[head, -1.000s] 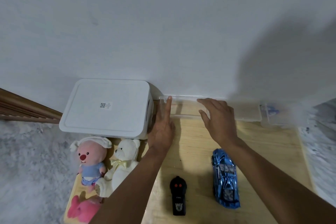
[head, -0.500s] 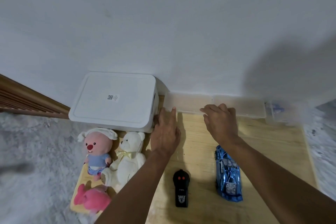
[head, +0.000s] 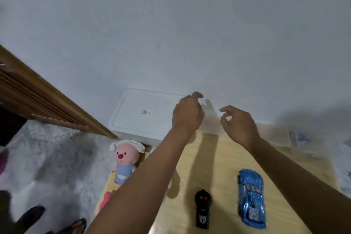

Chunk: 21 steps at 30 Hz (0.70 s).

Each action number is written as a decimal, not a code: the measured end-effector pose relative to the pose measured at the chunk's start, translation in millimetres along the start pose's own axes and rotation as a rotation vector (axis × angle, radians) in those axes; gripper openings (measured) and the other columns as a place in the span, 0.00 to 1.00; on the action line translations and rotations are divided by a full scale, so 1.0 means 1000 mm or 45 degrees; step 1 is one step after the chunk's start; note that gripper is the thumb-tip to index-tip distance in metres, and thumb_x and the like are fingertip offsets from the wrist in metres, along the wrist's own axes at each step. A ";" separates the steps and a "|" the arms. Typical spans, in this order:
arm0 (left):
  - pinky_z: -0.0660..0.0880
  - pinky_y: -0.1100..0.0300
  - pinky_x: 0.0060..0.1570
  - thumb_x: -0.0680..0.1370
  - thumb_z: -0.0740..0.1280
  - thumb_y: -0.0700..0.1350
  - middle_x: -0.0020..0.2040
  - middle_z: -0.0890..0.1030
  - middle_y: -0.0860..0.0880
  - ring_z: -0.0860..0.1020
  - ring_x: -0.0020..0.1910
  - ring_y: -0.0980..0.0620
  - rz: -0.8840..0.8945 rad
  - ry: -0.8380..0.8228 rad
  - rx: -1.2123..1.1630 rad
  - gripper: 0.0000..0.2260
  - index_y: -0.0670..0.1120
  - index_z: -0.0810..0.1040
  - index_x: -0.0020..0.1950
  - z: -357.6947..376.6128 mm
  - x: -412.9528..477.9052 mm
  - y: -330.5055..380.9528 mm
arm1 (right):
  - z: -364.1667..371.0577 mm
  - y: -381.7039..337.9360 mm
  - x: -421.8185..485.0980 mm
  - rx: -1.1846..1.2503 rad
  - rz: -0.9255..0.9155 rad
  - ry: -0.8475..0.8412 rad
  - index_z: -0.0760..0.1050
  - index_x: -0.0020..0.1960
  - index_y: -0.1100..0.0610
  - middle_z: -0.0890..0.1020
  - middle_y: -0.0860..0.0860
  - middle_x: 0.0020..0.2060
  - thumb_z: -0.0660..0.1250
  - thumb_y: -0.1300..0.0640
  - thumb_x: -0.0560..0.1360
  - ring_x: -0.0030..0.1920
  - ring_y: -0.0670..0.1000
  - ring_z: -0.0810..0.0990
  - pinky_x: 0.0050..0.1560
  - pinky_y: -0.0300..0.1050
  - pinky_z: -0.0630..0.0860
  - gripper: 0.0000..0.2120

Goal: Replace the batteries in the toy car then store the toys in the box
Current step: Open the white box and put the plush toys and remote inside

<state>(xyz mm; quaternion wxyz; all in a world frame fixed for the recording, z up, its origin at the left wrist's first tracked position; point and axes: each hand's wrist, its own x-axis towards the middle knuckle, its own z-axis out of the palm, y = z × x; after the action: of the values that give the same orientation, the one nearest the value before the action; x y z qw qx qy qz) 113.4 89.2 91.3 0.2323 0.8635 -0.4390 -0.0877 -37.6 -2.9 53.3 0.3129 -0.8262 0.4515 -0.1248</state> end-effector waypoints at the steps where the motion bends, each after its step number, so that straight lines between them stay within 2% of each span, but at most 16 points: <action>1: 0.78 0.50 0.53 0.80 0.61 0.39 0.55 0.85 0.46 0.82 0.56 0.43 -0.041 0.099 -0.027 0.17 0.50 0.78 0.67 -0.019 0.008 -0.008 | -0.003 -0.019 0.003 0.045 -0.017 -0.038 0.78 0.61 0.46 0.84 0.45 0.51 0.67 0.52 0.77 0.48 0.49 0.82 0.51 0.43 0.77 0.13; 3: 0.78 0.51 0.52 0.80 0.61 0.42 0.54 0.85 0.47 0.81 0.56 0.45 -0.161 0.191 -0.010 0.15 0.50 0.78 0.66 -0.052 0.020 -0.037 | -0.001 -0.058 0.008 0.090 -0.035 -0.146 0.77 0.63 0.46 0.82 0.47 0.53 0.68 0.51 0.77 0.51 0.49 0.79 0.51 0.41 0.72 0.15; 5: 0.77 0.51 0.54 0.81 0.62 0.46 0.57 0.84 0.47 0.80 0.59 0.44 -0.308 0.181 0.041 0.15 0.50 0.76 0.67 -0.075 0.026 -0.077 | 0.012 -0.093 0.012 0.090 -0.054 -0.246 0.75 0.66 0.48 0.79 0.50 0.57 0.69 0.50 0.76 0.57 0.52 0.77 0.54 0.42 0.72 0.18; 8: 0.74 0.46 0.62 0.81 0.65 0.54 0.68 0.76 0.44 0.74 0.67 0.39 -0.503 -0.022 0.173 0.22 0.51 0.70 0.74 -0.091 0.016 -0.132 | 0.044 -0.129 0.013 0.022 -0.075 -0.389 0.71 0.70 0.50 0.73 0.53 0.66 0.70 0.50 0.75 0.64 0.54 0.76 0.60 0.45 0.73 0.25; 11: 0.68 0.41 0.68 0.78 0.68 0.62 0.76 0.67 0.47 0.70 0.71 0.35 -0.622 -0.178 0.198 0.32 0.55 0.63 0.79 -0.091 -0.001 -0.170 | 0.070 -0.145 0.011 -0.016 -0.047 -0.475 0.67 0.73 0.51 0.69 0.51 0.71 0.70 0.51 0.75 0.68 0.54 0.73 0.64 0.46 0.71 0.28; 15: 0.69 0.41 0.69 0.75 0.70 0.66 0.79 0.61 0.50 0.71 0.70 0.35 -0.582 -0.233 0.104 0.36 0.57 0.62 0.79 -0.080 -0.013 -0.202 | 0.091 -0.148 0.005 -0.075 -0.023 -0.477 0.65 0.75 0.53 0.67 0.49 0.73 0.69 0.52 0.76 0.70 0.53 0.71 0.68 0.48 0.70 0.29; 21: 0.68 0.43 0.70 0.75 0.71 0.66 0.80 0.59 0.48 0.69 0.72 0.38 -0.470 -0.219 0.084 0.36 0.55 0.63 0.78 -0.069 -0.012 -0.220 | 0.105 -0.153 0.003 -0.203 0.004 -0.327 0.67 0.74 0.55 0.68 0.49 0.72 0.69 0.51 0.76 0.71 0.51 0.69 0.68 0.48 0.63 0.28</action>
<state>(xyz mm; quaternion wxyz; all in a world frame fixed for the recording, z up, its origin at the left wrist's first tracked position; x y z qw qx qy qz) 289.2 232.7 46.2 0.1455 0.9258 -0.2940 -0.1879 117.3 97.8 68.5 0.3016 -0.8569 0.4176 0.0185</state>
